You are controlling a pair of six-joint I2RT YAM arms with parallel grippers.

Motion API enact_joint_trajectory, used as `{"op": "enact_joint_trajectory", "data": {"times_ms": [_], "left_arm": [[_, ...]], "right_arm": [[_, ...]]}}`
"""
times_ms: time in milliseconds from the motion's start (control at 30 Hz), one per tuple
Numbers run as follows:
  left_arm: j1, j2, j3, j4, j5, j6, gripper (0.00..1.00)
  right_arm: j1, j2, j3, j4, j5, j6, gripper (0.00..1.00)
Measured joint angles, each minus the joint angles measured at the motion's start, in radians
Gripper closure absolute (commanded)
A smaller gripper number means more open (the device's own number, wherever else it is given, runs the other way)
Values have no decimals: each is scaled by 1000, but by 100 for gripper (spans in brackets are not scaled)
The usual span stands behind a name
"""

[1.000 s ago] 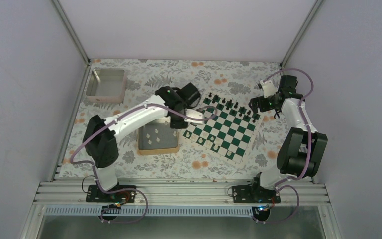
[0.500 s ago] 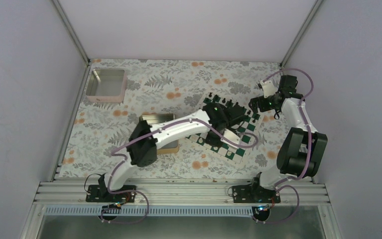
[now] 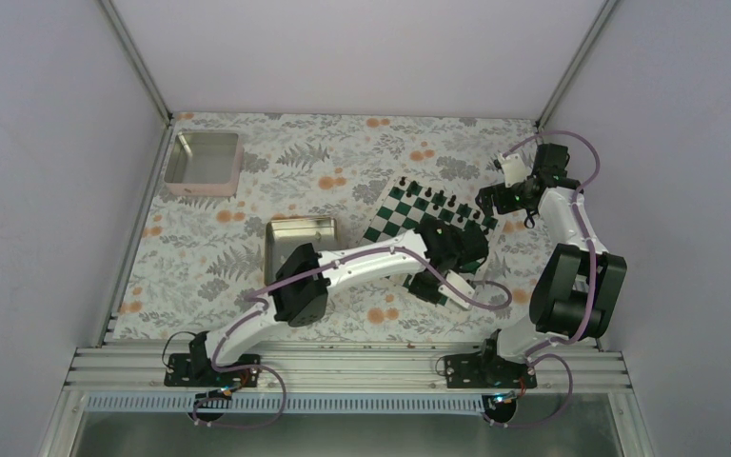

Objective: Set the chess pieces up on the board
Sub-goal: Place the chess piece on the chessboard.

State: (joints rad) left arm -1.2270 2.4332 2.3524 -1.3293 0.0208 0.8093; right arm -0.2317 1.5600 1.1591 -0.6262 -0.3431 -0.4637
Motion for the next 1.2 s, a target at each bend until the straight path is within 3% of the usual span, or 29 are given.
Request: {"op": "enact_joint_trajectory", "data": {"times_ms": [1200], "left_arm": [[36, 63, -56, 77, -29, 23, 88]], "right_arm": [[0, 0, 0, 1, 0, -3, 0]]}}
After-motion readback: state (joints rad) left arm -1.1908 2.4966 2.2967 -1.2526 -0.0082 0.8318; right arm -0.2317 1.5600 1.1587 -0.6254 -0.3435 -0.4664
